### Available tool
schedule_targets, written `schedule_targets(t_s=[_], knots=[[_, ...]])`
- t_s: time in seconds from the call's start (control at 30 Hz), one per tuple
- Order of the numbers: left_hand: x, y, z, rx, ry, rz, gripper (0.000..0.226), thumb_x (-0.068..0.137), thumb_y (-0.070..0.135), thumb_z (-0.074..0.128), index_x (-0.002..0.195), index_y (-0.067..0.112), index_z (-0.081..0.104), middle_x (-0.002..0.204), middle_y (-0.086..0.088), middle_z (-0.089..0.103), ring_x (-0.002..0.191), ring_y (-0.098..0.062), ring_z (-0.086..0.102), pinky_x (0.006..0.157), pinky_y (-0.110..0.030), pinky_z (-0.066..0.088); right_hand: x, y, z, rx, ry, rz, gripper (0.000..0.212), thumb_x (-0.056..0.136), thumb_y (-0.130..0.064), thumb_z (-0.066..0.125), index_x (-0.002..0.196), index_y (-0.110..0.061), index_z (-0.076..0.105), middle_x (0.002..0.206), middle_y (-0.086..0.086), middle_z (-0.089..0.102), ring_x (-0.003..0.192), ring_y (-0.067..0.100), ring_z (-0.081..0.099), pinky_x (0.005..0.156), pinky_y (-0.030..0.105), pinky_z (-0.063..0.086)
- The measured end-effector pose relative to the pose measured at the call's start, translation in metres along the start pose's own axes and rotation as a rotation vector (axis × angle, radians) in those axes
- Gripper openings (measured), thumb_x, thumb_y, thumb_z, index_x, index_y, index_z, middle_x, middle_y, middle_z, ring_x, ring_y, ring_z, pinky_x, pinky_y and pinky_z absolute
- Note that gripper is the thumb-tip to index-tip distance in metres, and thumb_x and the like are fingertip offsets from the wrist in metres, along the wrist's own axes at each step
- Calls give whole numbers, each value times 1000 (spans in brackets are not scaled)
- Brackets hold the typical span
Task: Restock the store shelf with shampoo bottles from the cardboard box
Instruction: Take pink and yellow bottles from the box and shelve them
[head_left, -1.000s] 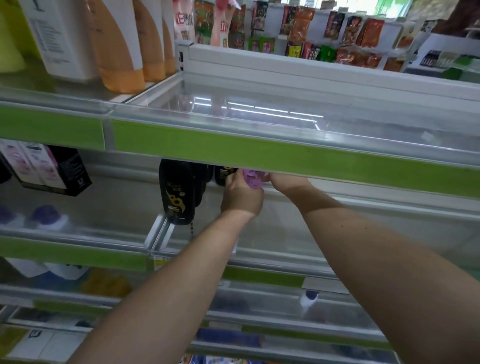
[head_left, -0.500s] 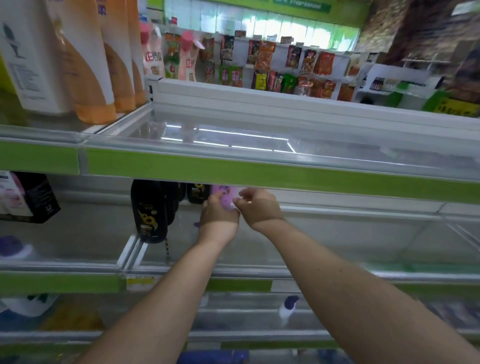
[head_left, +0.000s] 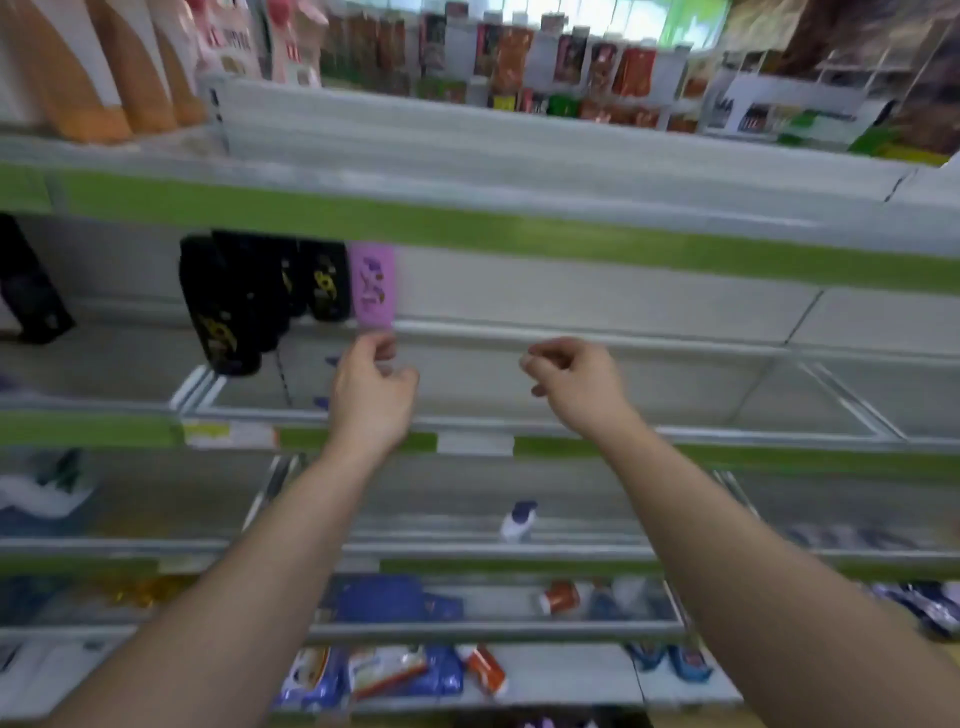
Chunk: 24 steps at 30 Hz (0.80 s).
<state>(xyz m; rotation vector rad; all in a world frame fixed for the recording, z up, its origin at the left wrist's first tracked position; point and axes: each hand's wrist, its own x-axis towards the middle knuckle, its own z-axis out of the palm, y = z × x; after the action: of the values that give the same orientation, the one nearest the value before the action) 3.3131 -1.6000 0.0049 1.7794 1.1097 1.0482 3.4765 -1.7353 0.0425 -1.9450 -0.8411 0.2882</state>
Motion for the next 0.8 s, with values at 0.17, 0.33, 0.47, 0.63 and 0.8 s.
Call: schedule_targets(t_s=[0.17,0.33,0.47,0.63,0.8], knots=[[-93,5,34,-39,41,-7,38,77,18,62,115,18,62,108,-3,68,93,-23,64,92,-34,52,-54,68,-52,59,-24,28,7,82,-30,73,86,-27,68,80,1,72,81,28,73,83,46,59],[-200,-29,88,29,-37,-136,28,83,7,63,111,12,63,92,0,64,82,-18,59,86,-33,51,-118,161,-78,67,-111,159,10,80,-29,74,88,-27,69,69,-11,67,78,24,72,83,45,59],[-266,-77,130,182,-252,-315,29,84,12,67,113,13,64,101,-3,66,93,-23,63,86,-33,50,-160,236,-73,25,-257,330,27,82,-33,73,105,-20,71,88,-2,74,86,23,72,84,46,59],[-317,-153,189,281,-444,-413,28,86,15,67,113,14,64,104,-3,64,93,-25,63,81,-29,48,-191,333,-43,-122,-379,435,17,88,-34,70,103,-26,70,93,-1,73,79,17,68,81,33,55],[-355,-276,259,311,-573,-446,21,86,13,63,107,17,65,103,-4,67,95,-21,64,79,-26,46,-217,464,24,-225,-439,508,20,90,-34,68,107,-23,70,101,-2,74,95,18,66,82,30,52]])
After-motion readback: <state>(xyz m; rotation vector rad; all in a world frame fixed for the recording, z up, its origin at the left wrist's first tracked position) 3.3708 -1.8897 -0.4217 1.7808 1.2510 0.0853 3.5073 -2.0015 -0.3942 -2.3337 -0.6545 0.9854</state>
